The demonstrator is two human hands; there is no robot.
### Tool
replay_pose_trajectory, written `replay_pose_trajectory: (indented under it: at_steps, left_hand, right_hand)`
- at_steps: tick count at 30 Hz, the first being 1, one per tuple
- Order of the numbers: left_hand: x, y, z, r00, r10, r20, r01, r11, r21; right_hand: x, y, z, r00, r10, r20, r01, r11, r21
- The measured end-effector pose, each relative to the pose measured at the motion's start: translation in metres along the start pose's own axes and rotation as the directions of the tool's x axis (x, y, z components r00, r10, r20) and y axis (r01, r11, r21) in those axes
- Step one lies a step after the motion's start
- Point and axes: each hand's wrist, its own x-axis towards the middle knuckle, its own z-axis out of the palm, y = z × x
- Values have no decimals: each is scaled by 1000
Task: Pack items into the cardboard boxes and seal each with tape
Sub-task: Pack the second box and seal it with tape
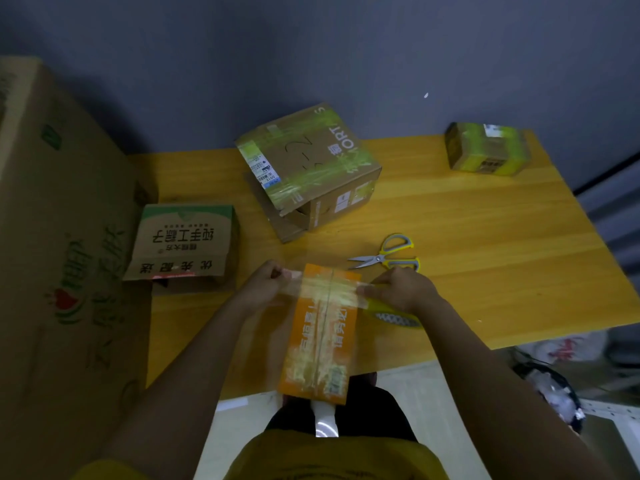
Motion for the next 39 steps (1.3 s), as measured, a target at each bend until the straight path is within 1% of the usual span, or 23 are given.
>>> replay_pose_trajectory:
  at_steps: [6, 10, 12, 14, 15, 16, 17, 18, 19, 20, 21, 23, 24, 25, 26, 27, 29, 30, 32, 34, 35, 37, 39]
  left_hand:
    - [11, -20, 20, 993, -116, 16, 118, 978, -174]
    - [16, -26, 31, 987, -133, 90, 150, 963, -223]
    - [18, -26, 35, 982, -166, 86, 182, 959, -217]
    - [18, -25, 37, 976, -209, 57, 216, 938, -270]
    - [18, -25, 38, 971, -227, 70, 238, 932, -275]
    - [18, -26, 39, 966, -240, 92, 256, 937, -238]
    - [17, -25, 40, 964, -249, 94, 259, 960, -109]
    - [17, -24, 41, 970, -240, 49, 237, 969, 66]
    - [13, -20, 40, 977, -210, -41, 214, 949, 233]
    - [10, -17, 41, 979, -150, -138, 192, 910, 367]
    - [5, -12, 41, 976, -45, -213, 141, 875, 463]
    - [-7, 2, 44, 952, 194, -236, -30, 829, 558]
    - [-12, 9, 48, 941, 257, -221, -89, 816, 572]
    - [-19, 16, 54, 949, 253, -189, -100, 808, 580]
    - [-24, 23, 61, 971, 194, -141, -75, 804, 590]
    - [-29, 28, 68, 992, 103, -70, -39, 793, 608]
    - [-36, 33, 80, 996, -58, 67, -1, 746, 666]
    - [-37, 31, 87, 991, -92, 95, 0, 720, 694]
    - [-33, 28, 99, 990, -124, 70, 33, 677, 735]
    - [-28, 30, 107, 988, -155, -14, 110, 635, 765]
    - [-27, 31, 110, 986, -160, -50, 139, 613, 778]
    - [-28, 31, 114, 987, -136, -90, 153, 581, 800]
    - [-31, 27, 111, 992, -79, -98, 126, 602, 789]
  right_hand:
    - [9, 4, 6, 1000, 21, 24, -22, 999, 47]
    - [15, 9, 11, 998, 35, 46, -40, 992, 121]
    - [17, 10, 13, 999, 31, 43, -37, 986, 161]
    - [14, 10, 16, 999, 22, 29, -27, 984, 176]
    - [13, 11, 18, 999, 20, 25, -24, 982, 188]
    - [12, 11, 19, 999, 21, 24, -25, 979, 201]
    - [11, 12, 20, 999, 25, 26, -30, 977, 210]
    - [11, 12, 20, 999, 27, 29, -33, 975, 221]
    - [11, 13, 21, 999, 27, 31, -34, 972, 231]
    - [11, 14, 21, 999, 25, 31, -32, 970, 240]
    - [11, 14, 21, 1000, 20, 25, -25, 969, 245]
    - [11, 14, 20, 1000, 5, 5, -7, 970, 243]
    - [9, 13, 19, 1000, -6, 4, 5, 974, 228]
    - [8, 12, 19, 1000, -15, 4, 14, 977, 213]
    - [8, 13, 20, 1000, -20, -2, 20, 979, 203]
    - [8, 13, 22, 1000, -19, -7, 20, 982, 190]
    - [6, 15, 23, 1000, -27, -12, 29, 984, 177]
    - [4, 18, 23, 999, -40, -17, 43, 979, 197]
    - [0, 28, 20, 998, -65, 7, 60, 947, 314]
    - [-4, 44, 18, 997, -79, 21, 62, 897, 438]
    - [-6, 50, 18, 996, -87, 12, 71, 881, 467]
    - [-10, 57, 20, 991, -130, -26, 127, 873, 472]
    - [-11, 57, 18, 983, -171, -70, 184, 878, 442]
